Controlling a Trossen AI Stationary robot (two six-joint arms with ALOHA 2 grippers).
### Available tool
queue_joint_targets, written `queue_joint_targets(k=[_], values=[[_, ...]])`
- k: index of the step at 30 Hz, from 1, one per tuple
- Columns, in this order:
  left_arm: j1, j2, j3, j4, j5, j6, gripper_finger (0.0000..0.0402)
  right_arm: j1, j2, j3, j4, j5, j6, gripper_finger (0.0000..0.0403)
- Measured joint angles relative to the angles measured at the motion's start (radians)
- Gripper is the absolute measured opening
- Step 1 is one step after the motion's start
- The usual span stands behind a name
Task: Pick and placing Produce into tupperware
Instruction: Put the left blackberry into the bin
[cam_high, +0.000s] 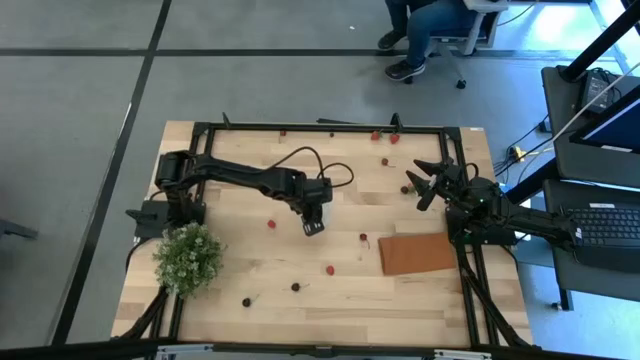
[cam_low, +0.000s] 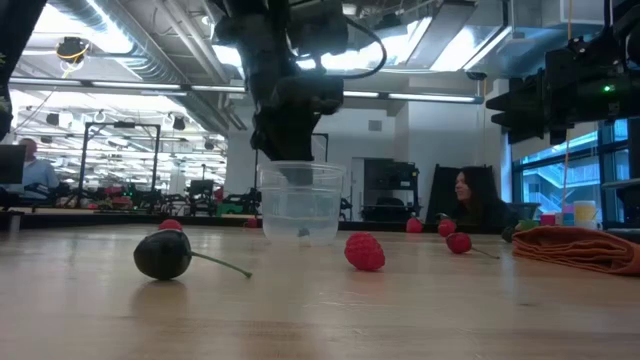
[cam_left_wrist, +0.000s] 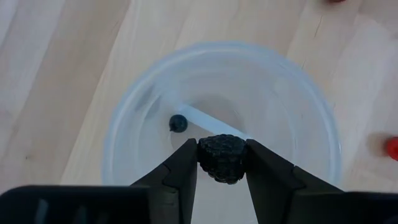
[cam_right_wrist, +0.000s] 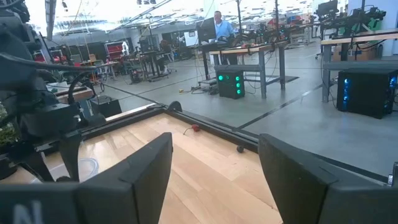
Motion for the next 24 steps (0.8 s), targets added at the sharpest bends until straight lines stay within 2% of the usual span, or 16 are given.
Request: queue_joint_targets(k=[24], values=[[0.004,0.0,0.0,0.016,0.023,0.002,0.0127,0.0,0.0,0.0,0.0,0.0,0.0,0.024]])
